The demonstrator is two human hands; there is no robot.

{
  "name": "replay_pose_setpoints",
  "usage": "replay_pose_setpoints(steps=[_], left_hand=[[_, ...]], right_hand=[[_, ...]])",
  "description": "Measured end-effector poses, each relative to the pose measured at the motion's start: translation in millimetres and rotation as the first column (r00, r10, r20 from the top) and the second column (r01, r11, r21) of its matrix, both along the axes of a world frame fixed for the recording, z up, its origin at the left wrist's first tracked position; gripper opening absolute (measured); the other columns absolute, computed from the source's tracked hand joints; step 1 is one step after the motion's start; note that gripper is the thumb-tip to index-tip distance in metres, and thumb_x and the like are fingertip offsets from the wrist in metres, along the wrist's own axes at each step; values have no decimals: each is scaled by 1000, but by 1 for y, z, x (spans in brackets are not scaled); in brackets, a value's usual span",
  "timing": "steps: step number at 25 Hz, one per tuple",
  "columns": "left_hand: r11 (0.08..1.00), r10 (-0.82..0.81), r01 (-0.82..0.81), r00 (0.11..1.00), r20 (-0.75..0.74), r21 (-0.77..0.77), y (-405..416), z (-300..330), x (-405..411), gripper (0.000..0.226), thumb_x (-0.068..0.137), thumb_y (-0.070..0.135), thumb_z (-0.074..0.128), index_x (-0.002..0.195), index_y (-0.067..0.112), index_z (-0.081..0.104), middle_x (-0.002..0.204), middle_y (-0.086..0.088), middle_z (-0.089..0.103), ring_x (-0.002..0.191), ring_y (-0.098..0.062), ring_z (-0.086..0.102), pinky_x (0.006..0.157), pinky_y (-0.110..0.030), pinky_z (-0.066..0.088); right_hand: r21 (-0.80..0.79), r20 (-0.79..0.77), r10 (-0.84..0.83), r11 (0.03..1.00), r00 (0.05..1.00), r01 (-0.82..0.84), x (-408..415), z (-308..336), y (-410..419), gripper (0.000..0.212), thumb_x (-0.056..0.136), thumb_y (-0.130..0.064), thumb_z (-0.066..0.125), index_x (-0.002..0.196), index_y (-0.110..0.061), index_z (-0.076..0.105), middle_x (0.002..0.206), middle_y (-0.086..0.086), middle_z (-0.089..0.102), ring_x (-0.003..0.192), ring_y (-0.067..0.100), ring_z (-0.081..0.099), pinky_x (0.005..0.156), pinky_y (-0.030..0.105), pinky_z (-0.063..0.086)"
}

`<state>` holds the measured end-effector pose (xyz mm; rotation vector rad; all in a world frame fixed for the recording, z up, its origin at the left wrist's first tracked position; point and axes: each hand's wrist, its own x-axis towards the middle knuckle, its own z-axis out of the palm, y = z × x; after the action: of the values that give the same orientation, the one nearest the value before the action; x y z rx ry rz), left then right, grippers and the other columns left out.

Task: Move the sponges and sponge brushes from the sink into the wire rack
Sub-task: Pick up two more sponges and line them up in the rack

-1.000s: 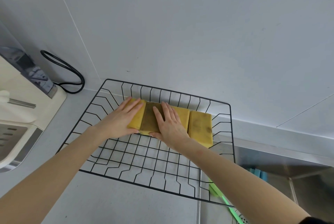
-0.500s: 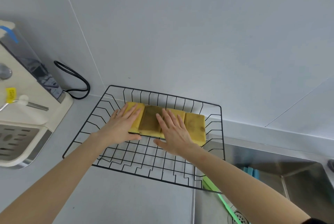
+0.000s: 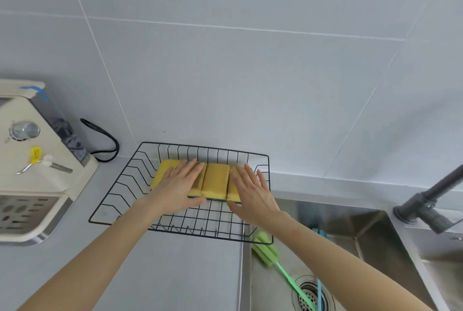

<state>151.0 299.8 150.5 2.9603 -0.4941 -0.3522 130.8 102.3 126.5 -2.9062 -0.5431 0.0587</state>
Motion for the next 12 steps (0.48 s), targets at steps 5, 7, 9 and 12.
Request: replay_pose_setpoints(steps=[5, 7, 9, 12], left_hand=[[997, -55, 59, 996, 74, -58, -38, 21, -27, 83, 86, 47, 51, 146, 20, 0, 158, -3, -1, 146, -20, -1, 120, -41, 6], [993, -86, 92, 992, 94, -68, -56, 27, -40, 82, 86, 46, 51, 146, 19, 1, 158, -3, 1, 146, -20, 1, 120, -40, 7], [991, -114, 121, 989, 99, -63, -75, 30, -53, 82, 86, 46, 50, 146, 20, 0, 158, -3, 0, 146, -19, 2, 121, -40, 7], [988, -137, 143, 986, 94, -59, -100, 30, -67, 81, 87, 45, 49, 146, 21, -1, 158, -2, -1, 146, -19, 2, 120, -39, 5]], right_hand=[[21, 9, -52, 998, 999, 52, -30, 16, -36, 68, 94, -37, 42, 149, -15, 10, 160, 3, 3, 148, 21, -3, 120, 39, -4], [35, 12, -75, 997, 997, 74, -43, 19, -52, 68, 94, -36, 42, 149, -14, 8, 160, 4, 4, 148, 20, -3, 120, 39, -4], [43, 10, -97, 994, 995, 97, -56, 21, -68, 67, 95, -34, 42, 150, -14, 8, 160, 4, 5, 148, 20, -3, 120, 39, -4], [25, -3, -118, 993, 993, 118, -74, 23, -93, 65, 96, -33, 39, 149, -14, 8, 160, 4, 4, 148, 21, -3, 120, 39, -4]])
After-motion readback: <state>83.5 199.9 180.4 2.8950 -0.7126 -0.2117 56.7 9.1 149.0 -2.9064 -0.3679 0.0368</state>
